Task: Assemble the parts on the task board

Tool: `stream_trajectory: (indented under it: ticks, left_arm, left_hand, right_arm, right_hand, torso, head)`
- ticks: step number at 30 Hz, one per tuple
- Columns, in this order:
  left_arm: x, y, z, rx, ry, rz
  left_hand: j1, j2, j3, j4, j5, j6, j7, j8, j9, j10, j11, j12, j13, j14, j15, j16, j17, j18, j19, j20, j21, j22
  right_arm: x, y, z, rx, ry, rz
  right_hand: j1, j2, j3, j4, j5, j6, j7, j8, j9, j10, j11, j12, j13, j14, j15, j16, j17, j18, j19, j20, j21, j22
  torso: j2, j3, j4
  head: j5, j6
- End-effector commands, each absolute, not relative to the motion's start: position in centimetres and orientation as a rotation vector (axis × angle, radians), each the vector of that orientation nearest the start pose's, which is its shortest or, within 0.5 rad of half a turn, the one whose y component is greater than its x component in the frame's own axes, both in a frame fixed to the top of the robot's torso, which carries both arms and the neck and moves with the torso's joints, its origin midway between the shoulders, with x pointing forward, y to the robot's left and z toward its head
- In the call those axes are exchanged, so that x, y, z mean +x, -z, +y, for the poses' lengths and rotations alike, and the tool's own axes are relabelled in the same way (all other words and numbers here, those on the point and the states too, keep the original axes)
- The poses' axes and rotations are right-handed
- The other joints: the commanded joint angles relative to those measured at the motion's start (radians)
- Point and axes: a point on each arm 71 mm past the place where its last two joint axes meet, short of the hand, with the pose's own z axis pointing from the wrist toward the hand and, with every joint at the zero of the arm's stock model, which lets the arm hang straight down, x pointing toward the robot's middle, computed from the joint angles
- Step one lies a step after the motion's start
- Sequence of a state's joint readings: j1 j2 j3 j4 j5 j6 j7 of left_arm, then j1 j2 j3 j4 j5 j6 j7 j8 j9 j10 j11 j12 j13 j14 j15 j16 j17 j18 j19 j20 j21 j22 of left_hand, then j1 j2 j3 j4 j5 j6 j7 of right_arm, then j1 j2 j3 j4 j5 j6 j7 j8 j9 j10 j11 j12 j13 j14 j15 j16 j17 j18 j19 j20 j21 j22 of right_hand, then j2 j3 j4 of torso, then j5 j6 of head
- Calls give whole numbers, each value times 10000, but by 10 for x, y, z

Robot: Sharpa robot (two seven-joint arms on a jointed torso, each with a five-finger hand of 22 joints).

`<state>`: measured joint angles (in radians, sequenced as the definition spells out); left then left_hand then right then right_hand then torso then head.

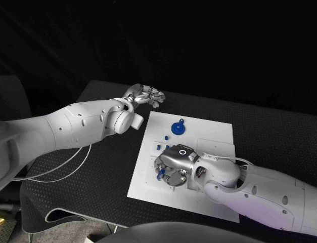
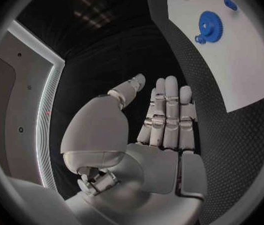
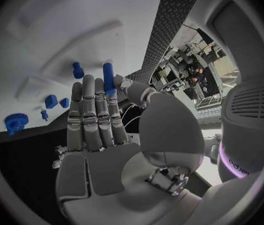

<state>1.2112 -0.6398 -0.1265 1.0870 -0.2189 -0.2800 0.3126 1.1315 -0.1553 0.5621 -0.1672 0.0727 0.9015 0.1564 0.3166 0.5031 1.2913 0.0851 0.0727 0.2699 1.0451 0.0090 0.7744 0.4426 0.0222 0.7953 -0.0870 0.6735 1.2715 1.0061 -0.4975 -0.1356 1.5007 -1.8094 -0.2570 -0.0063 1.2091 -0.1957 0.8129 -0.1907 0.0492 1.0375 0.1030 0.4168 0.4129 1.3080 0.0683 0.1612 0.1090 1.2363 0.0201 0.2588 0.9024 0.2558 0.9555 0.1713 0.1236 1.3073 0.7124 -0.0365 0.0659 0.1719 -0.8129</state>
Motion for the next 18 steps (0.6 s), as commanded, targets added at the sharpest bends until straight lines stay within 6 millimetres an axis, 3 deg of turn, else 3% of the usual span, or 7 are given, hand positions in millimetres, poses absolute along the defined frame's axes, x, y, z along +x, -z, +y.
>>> stream_trajectory:
  ticks: [1,18]
  left_arm:
    - [552,225,234,-9351,12237,15399]
    - [552,225,233,-9345,12252,15411]
  left_hand:
    - [-87,41,-3,36,-3,-62,-12,-9,-15,-80,-14,-21,-17,31,66,-55,18,188,32,34,-35,17]
    - [-87,46,-3,40,-3,-70,-9,-8,-17,-85,-12,-21,-18,30,68,-67,31,188,32,36,-44,22]
  right_arm:
    - [382,293,-25,-7644,-9389,17180]
    - [383,293,-28,-7583,-9300,17186]
  right_hand:
    - [6,100,4,-50,-9,40,-14,39,17,92,0,45,10,61,-11,47,15,59,82,6,54,237]
    - [-12,133,-8,-107,-8,45,-18,43,30,112,-8,46,22,70,-16,49,32,60,88,3,66,235]
  torso:
    - [5,5,-10]
    - [7,7,-9]
  head:
    - [17,-8]
    - [11,-3]
